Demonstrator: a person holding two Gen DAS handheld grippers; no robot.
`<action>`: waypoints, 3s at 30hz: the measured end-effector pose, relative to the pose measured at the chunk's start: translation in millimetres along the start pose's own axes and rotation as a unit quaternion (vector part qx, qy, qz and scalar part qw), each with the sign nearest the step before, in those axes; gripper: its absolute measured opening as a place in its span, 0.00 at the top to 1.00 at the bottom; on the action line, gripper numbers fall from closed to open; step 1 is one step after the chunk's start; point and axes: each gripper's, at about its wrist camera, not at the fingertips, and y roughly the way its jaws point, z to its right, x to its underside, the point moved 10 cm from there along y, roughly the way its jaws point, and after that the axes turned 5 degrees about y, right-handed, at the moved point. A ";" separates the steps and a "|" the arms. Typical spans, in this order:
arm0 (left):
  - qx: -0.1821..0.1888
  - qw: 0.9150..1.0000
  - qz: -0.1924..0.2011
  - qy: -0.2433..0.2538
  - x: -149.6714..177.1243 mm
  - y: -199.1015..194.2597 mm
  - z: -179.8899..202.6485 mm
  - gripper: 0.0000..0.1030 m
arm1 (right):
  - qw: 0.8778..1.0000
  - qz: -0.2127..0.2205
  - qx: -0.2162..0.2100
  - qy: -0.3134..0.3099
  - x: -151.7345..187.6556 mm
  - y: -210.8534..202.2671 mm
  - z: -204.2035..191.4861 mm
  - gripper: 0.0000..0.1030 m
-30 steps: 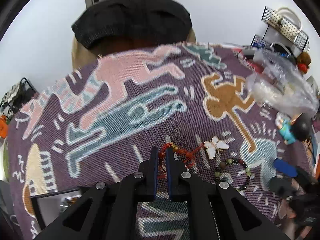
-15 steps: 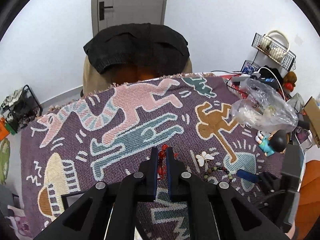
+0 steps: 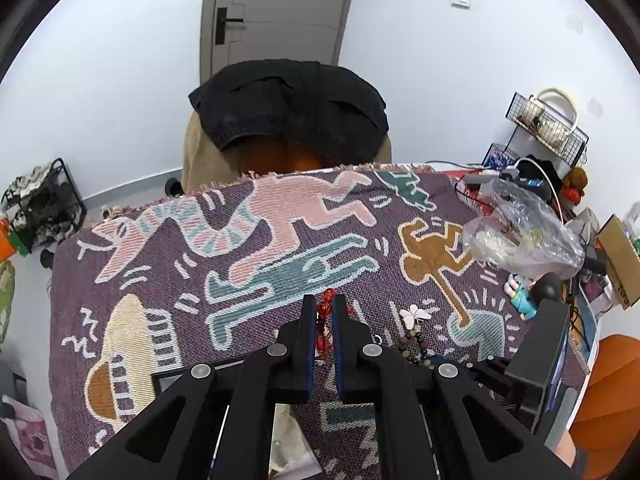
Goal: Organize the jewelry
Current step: 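Grasp the green-and-black bead bracelet with the right gripper, then lower the red bracelet into the box with the left gripper while the right gripper drops the green bracelet in, then grasp the small silver ring with the left gripper while the right gripper approaches the butterfly brooch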
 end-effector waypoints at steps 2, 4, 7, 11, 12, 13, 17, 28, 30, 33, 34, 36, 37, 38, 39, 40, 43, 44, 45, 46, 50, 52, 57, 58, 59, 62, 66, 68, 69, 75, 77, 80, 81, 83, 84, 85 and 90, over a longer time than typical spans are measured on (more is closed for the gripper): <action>-0.001 1.000 0.004 -0.002 0.1 -5.7 -4.2 0.93 | 1.000 0.003 -0.024 0.008 1.1 -2.0 -4.1 0.92; -0.001 1.000 0.009 -0.007 0.5 -11.9 -10.0 0.93 | 0.999 0.009 -0.041 0.021 0.8 -6.5 -6.7 0.92; -0.002 1.000 0.017 -0.013 -0.3 -21.2 -18.4 0.93 | 0.997 0.025 -0.060 0.031 -5.5 -18.7 -9.5 0.92; -0.003 0.999 0.031 -0.023 -1.9 -36.4 -29.8 0.93 | 0.995 0.048 -0.083 0.039 -17.5 -40.3 -16.2 0.92; -0.004 0.999 0.034 -0.024 -1.9 -39.5 -31.6 0.93 | 0.994 0.053 -0.087 0.041 -20.8 -43.9 -17.4 0.92; -0.004 0.999 0.036 -0.025 -1.5 -43.1 -33.8 0.93 | 0.993 0.058 -0.091 0.042 -23.8 -48.8 -18.9 0.92; -0.007 0.999 0.041 -0.027 3.3 -54.0 -41.8 0.93 | 0.991 0.076 -0.106 0.037 -36.4 -68.4 -30.5 0.92; -0.009 0.999 0.024 -0.037 35.3 -56.0 -59.8 0.93 | 0.984 0.122 -0.131 0.007 -71.3 -112.7 -71.3 0.92; -0.009 0.999 0.010 -0.040 43.6 -50.9 -62.3 0.93 | 0.983 0.126 -0.136 0.003 -75.2 -117.1 -78.6 0.92; -0.004 0.999 -0.008 -0.045 53.8 -45.2 -65.1 0.90 | 0.981 0.131 -0.141 -0.005 -79.4 -122.5 -90.4 0.92; -0.001 0.999 -0.015 -0.047 57.5 -43.9 -66.4 0.84 | 0.981 0.133 -0.145 -0.007 -80.7 -124.1 -94.8 0.92; -0.001 0.999 -0.014 -0.047 60.8 -46.6 -68.6 0.63 | 0.979 0.134 -0.152 -0.011 -81.8 -126.3 -103.5 0.92; -0.005 0.999 -0.008 -0.047 61.8 -49.5 -70.8 0.52 | 0.979 0.133 -0.156 -0.014 -82.3 -126.6 -108.1 0.92; -0.013 0.999 0.001 -0.047 61.5 -53.8 -74.3 0.33 | 0.978 0.132 -0.160 -0.017 -82.6 -126.6 -113.2 0.92; -0.019 0.999 0.011 -0.047 60.5 -58.0 -77.2 0.23 | 0.977 0.131 -0.164 -0.022 -83.1 -125.8 -119.4 0.92; -0.024 0.998 0.021 -0.047 60.0 -63.2 -80.0 0.23 | 0.977 0.129 -0.167 -0.025 -83.5 -124.7 -124.5 0.92; -0.032 0.998 0.025 -0.050 61.7 -72.6 -89.9 0.23 | 0.976 0.124 -0.179 -0.032 -83.9 -119.4 -139.6 0.92; -0.035 0.998 0.025 -0.050 62.3 -74.1 -92.7 0.23 | 0.975 0.122 -0.182 -0.035 -83.9 -117.6 -145.4 0.92; -0.040 0.998 0.025 -0.050 63.5 -76.2 -96.6 0.23 | 0.975 0.120 -0.185 -0.038 -83.7 -116.3 -150.1 0.92; -0.045 0.997 0.025 -0.050 65.0 -77.7 -100.8 0.23 | 0.974 0.118 -0.188 -0.041 -83.7 -114.4 -156.3 0.92; -0.053 0.996 0.022 -0.062 71.1 -80.7 -117.1 0.23 | 0.971 0.105 -0.210 -0.047 -83.7 -104.8 -180.1 0.92; -0.057 0.996 0.022 -0.070 74.3 -82.3 -125.2 0.23 | 0.968 0.098 -0.226 -0.046 -83.9 -100.3 -190.7 0.92; -0.060 0.995 0.024 -0.082 79.7 -86.8 -136.8 0.23 | 0.973 0.050 -0.223 -0.031 -79.6 -67.7 -200.5 0.43; -0.060 0.994 0.025 -0.082 80.5 -87.1 -138.3 0.23 | 0.975 0.049 -0.217 -0.022 -78.3 -64.6 -195.6 0.36; -0.061 0.994 0.025 -0.083 80.7 -86.8 -138.5 0.23 | 0.975 0.054 -0.213 -0.012 -77.4 -63.0 -189.6 0.36; -0.058 0.994 0.024 -0.089 81.6 -83.1 -139.6 0.23 | 0.976 0.049 -0.210 0.010 -72.5 -61.5 -172.7 0.36; -0.045 0.994 0.025 -0.094 79.8 -76.0 -132.2 0.23 | 0.980 0.052 -0.187 0.033 -67.9 -66.4 -142.4 0.36; -0.040 0.995 0.025 -0.090 78.0 -72.8 -125.6 0.23 | 0.981 0.059 -0.178 0.042 -65.9 -72.4 -127.4 0.36; -0.036 0.995 0.024 -0.087 76.6 -70.5 -120.9 0.23 | 0.982 0.063 -0.173 0.048 -65.1 -75.8 -118.3 0.35; -0.022 0.997 0.024 -0.064 66.1 -59.9 -92.6 0.22 | 0.981 0.086 -0.150 0.084 -59.6 -92.9 -69.2 0.24; -0.018 0.998 0.023 -0.054 62.7 -55.1 -80.9 0.22 | 0.982 0.089 -0.140 0.094 -56.6 -96.0 -52.6 0.24; -0.013 0.999 0.018 -0.042 58.3 -46.7 -64.5 0.22 | 0.982 0.091 -0.131 0.105 -52.6 -98.0 -35.6 0.23; -0.010 0.999 0.016 -0.038 56.8 -44.1 -59.2 0.22 | 0.981 0.090 -0.130 0.109 -50.7 -97.8 -30.0 0.23; -0.002 1.000 0.012 -0.027 53.6 -37.2 -45.1 0.22 | 0.981 0.088 -0.125 0.117 -47.7 -95.6 -19.7 0.21; 0.001 1.000 0.009 -0.021 52.4 -34.2 -38.0 0.22 | 0.981 0.087 -0.124 0.121 -46.4 -94.5 -15.6 0.20; 0.002 1.000 0.007 -0.010 50.5 -30.1 -29.4 0.22 | 0.981 0.086 -0.122 0.124 -45.0 -93.1 -10.8 0.17; 0.007 1.000 0.001 0.019 44.3 -13.4 -3.1 0.22 | 0.980 0.076 -0.119 0.143 -37.3 -85.6 10.1 0.15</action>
